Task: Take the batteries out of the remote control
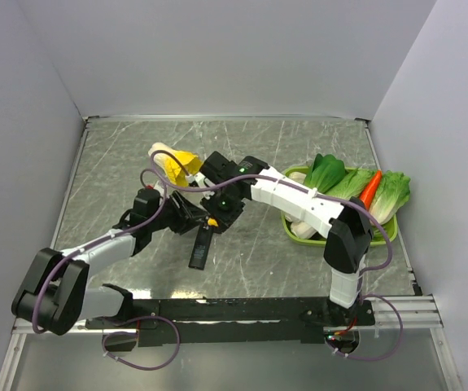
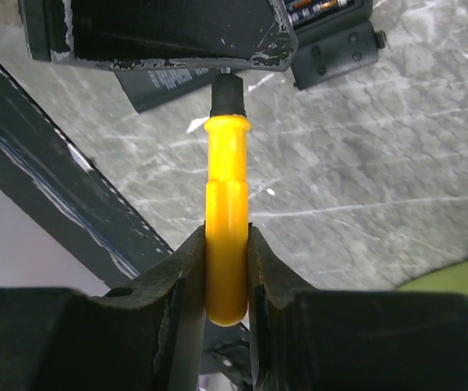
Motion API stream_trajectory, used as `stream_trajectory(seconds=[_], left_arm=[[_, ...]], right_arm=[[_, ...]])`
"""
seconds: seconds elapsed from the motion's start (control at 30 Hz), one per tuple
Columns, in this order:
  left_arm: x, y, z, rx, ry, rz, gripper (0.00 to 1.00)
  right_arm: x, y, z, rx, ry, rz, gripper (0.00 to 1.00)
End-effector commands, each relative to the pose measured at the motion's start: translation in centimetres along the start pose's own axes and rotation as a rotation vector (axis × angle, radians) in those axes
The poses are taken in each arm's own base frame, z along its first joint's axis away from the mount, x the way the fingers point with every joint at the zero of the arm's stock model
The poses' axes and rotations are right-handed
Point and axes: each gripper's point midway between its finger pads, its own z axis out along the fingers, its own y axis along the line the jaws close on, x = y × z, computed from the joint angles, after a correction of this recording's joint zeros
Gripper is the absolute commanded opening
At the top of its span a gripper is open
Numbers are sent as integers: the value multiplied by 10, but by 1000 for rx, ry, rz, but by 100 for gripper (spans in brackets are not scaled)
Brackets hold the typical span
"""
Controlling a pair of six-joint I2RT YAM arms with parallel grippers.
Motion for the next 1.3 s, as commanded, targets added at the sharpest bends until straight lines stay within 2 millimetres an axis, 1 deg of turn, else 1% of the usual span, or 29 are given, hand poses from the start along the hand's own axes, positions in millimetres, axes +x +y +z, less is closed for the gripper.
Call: stream_trajectory(seconds=[0.0,0.03,0.1,0.17,0.23,0.33,0.4,0.53,0.6,0.7,0.73,0.83,0.87,0.93,0.97,1.0,1.03,1.07,1.1,1.13,1.17,1.2,1.27], left_arm=[[-8,-38,-7,97,-37,13,54],[-8,-33,-7,68,-39,-7,56],[-12,-32,-9,57,-67,-11,59],[-14,-29,-11,40,-83,-17,63],[-20,-35,-16,50,-124,-13,68],[-27,-39,-24,54,-179,-32,74],[-29,-41,-28,51,-199,-47,75],[-30,-42,-28,52,-207,-62,73],[-28,-41,-25,49,-191,-68,72],[-23,-40,-18,39,-157,-68,70],[-22,-44,-16,55,-152,-64,68],[-12,-48,-10,68,-115,-65,66],[-11,-47,-7,61,-112,-63,65],[-7,-48,-4,55,-98,-58,62],[-5,-44,-2,41,-89,-61,60],[-5,-44,-1,40,-87,-63,53],[-4,-41,-1,37,-84,-74,48],[-4,-45,-2,58,-89,-74,42],[-3,-46,-2,69,-85,-80,30],[-1,-43,-2,69,-82,-99,25],[-1,-46,-3,85,-81,-100,20],[1,-47,-2,88,-67,-107,11],[4,-48,-1,95,-44,-120,3]], right_arm=[[-31,0,-12,-15,-165,71,0],[-30,-1,-11,-7,-164,86,0],[-28,-7,-9,13,-157,103,0],[-26,-10,-8,28,-144,114,0],[-24,-13,-7,42,-132,119,0],[-26,-15,-9,47,-148,136,0],[-29,-15,-11,46,-164,147,0],[-40,-12,-15,27,-229,164,0],[-40,-8,-17,8,-249,168,0],[-42,-3,-17,-22,-270,169,0],[-43,-3,-19,-21,-282,173,0],[-47,-3,-18,-28,-307,183,0],[-47,-2,-18,-27,-312,186,0],[-53,1,-23,-36,-345,177,0],[-50,1,-22,-38,-344,179,0],[-52,2,-22,-45,-361,171,0],[-52,3,-24,-49,-366,166,0],[-51,3,-23,-50,-366,163,0],[-53,3,-23,-50,-377,158,0],[-55,3,-26,-49,-393,154,0],[-51,3,-23,-46,-391,152,1],[-51,2,-23,-42,-403,153,4],[-53,1,-29,-34,-469,148,10]])
